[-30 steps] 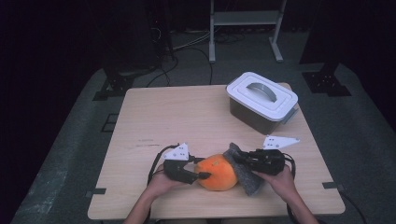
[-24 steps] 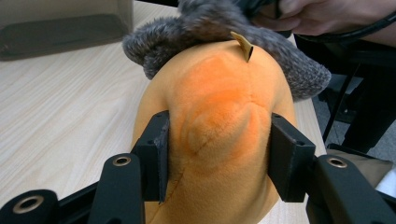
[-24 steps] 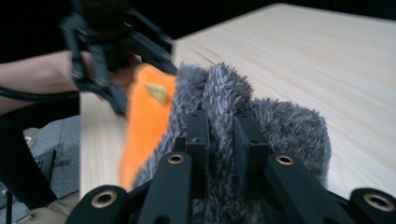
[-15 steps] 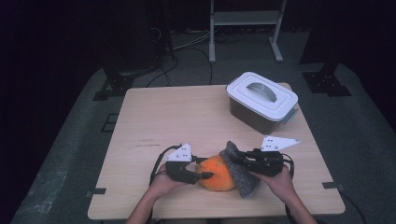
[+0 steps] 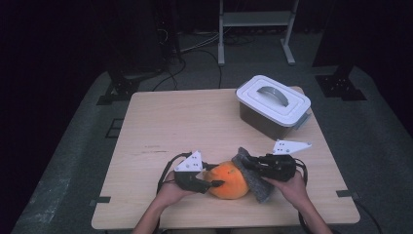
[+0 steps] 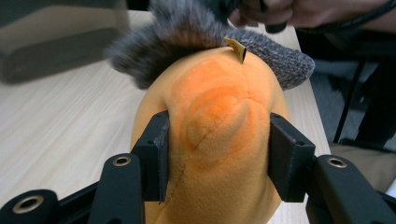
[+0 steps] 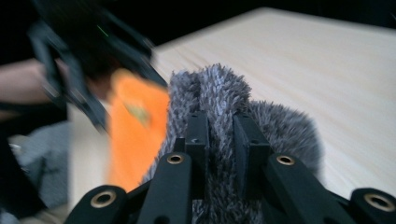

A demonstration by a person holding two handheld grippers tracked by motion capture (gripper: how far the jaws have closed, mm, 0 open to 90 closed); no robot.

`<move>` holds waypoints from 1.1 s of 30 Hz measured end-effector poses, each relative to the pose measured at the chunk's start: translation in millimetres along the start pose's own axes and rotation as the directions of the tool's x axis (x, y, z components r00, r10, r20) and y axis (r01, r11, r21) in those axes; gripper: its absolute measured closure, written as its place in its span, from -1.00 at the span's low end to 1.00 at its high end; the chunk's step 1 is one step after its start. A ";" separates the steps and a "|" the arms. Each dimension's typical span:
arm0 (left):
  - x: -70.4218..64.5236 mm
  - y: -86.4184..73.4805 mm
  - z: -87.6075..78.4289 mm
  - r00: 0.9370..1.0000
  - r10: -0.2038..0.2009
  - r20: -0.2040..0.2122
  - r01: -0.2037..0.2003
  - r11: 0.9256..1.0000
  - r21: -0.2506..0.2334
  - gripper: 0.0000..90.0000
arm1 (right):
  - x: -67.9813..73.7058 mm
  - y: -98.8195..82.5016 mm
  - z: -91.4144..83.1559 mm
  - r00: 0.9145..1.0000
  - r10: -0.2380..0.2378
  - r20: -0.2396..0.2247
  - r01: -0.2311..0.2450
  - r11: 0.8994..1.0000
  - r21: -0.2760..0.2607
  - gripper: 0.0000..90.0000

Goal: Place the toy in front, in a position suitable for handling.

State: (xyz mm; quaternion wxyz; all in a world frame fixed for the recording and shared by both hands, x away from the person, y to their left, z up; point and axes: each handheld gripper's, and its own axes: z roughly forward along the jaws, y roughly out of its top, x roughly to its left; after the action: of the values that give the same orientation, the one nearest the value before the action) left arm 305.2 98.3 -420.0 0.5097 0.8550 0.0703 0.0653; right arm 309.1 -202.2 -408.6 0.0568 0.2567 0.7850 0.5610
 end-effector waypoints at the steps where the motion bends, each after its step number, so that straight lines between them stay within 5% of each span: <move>1: -2.9 2.5 2.0 1.000 0.027 0.001 -0.027 1.000 0.012 0.06 | 3.9 3.1 0.7 1.000 -0.014 -0.016 0.014 1.000 -0.013 0.70; 5: -7.8 5.9 3.6 0.998 0.060 -0.022 -0.060 0.998 0.033 0.06 | 12.2 4.9 9.1 0.998 -0.055 -0.018 0.056 0.998 0.024 0.70; 12: -3.2 6.6 -3.5 0.999 0.032 -0.033 -0.032 0.999 0.014 0.08 | -7.7 -7.6 3.3 1.000 0.020 0.016 -0.021 0.998 0.059 0.71; 17: -3.0 10.0 -4.7 1.000 0.012 -0.029 -0.013 1.000 -0.026 0.09 | 8.5 6.5 0.3 0.998 -0.021 -0.054 0.018 0.998 -0.054 0.71; 20: -3.3 12.6 -7.9 0.999 0.014 -0.037 -0.015 0.999 -0.033 0.09 | 11.0 6.8 0.7 0.998 -0.023 -0.066 0.018 0.998 -0.063 0.70; 24: -2.0 9.0 -6.0 0.999 0.015 -0.050 -0.015 1.000 0.008 0.09 | -0.3 -5.5 7.6 1.000 0.001 -0.023 0.000 0.999 0.051 0.71; 27: 0.1 9.7 -6.1 0.999 0.002 -0.037 -0.001 1.000 0.008 0.09 | -2.3 -5.7 7.0 1.000 0.006 -0.015 -0.005 0.998 0.059 0.71; 31: -0.7 10.2 -1.8 1.000 0.001 -0.030 -0.001 1.000 0.009 0.09 | 14.1 13.1 3.5 0.997 -0.057 -0.048 0.055 0.998 -0.036 0.71; 33: -1.3 11.8 -1.1 1.000 0.006 -0.030 -0.005 1.000 0.014 0.09 | 20.3 19.7 4.1 0.994 -0.056 -0.094 0.048 0.995 -0.091 0.71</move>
State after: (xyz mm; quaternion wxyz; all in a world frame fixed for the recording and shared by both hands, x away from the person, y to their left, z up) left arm 304.4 93.4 -409.1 0.5022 0.8578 0.0760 0.0789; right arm 299.9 -184.6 -388.2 0.0446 0.2059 0.7676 0.6053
